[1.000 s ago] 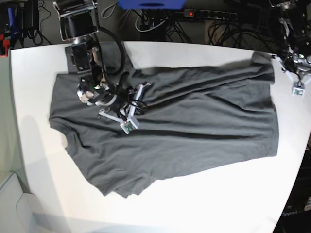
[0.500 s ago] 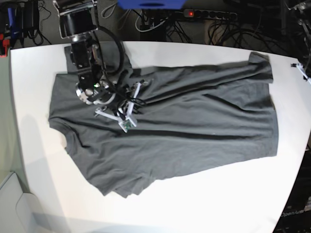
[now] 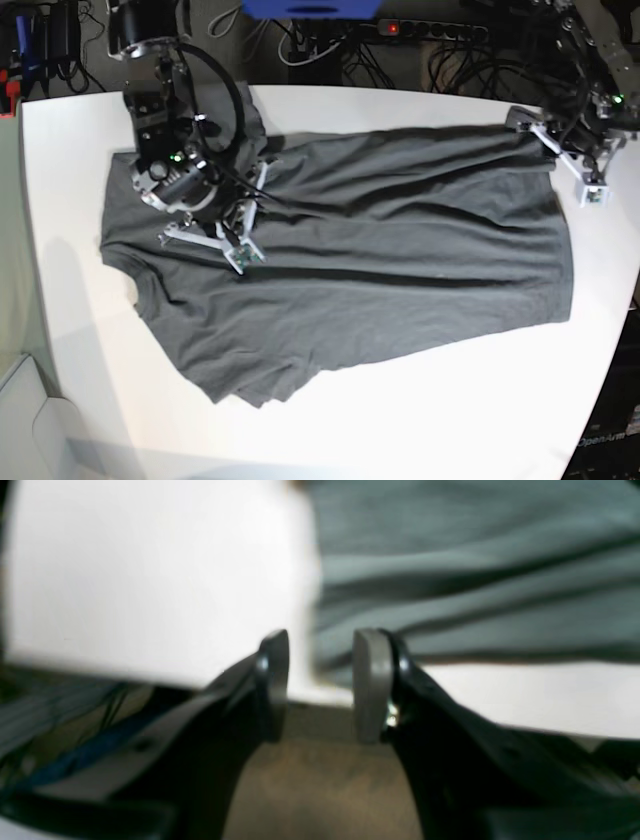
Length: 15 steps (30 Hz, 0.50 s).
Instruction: Layout the t-shirt on the table in an organized manner, then fold the t-shirt properly
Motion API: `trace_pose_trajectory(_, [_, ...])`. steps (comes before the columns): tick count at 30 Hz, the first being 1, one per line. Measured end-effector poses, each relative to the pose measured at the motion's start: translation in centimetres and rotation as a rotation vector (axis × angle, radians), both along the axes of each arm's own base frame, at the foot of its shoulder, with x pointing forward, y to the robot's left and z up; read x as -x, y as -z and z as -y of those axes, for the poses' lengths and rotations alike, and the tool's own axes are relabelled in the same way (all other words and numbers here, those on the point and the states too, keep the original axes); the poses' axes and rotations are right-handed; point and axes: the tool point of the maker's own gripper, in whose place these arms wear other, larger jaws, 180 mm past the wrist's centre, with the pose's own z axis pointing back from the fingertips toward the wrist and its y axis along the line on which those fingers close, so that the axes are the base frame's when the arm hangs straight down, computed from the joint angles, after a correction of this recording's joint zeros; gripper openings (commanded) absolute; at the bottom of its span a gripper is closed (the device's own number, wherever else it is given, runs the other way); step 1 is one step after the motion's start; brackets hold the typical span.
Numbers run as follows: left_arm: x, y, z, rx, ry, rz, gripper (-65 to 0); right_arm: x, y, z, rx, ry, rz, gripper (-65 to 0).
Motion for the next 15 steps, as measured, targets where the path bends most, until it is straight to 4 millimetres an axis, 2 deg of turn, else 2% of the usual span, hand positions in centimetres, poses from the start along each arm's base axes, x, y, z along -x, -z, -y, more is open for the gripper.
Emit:
trace_pose_trajectory(2, [0.1,1.7,2.3,0.037,0.051,-0.043,-43.9,0.0,0.3,0.3,0.001,0.001,0.006,-65.0])
trace_pose_trajectory(6, [0.7,4.5,3.7,0.031,0.083,-0.100,-43.9,1.1,1.4,0.9,0.017,-0.005,-0.027,-65.0])
trace_pose_trajectory(11, [0.6,5.6,3.4,0.010,0.096,-0.108,-43.9,0.7,1.0,1.1,0.015,-0.009,-0.007,-65.0])
trace_pose_trajectory(15, [0.5,5.7,2.2,-0.018,0.118,-0.111,-43.9,0.6,1.7,3.0,0.061,0.003,-0.025,-65.0])
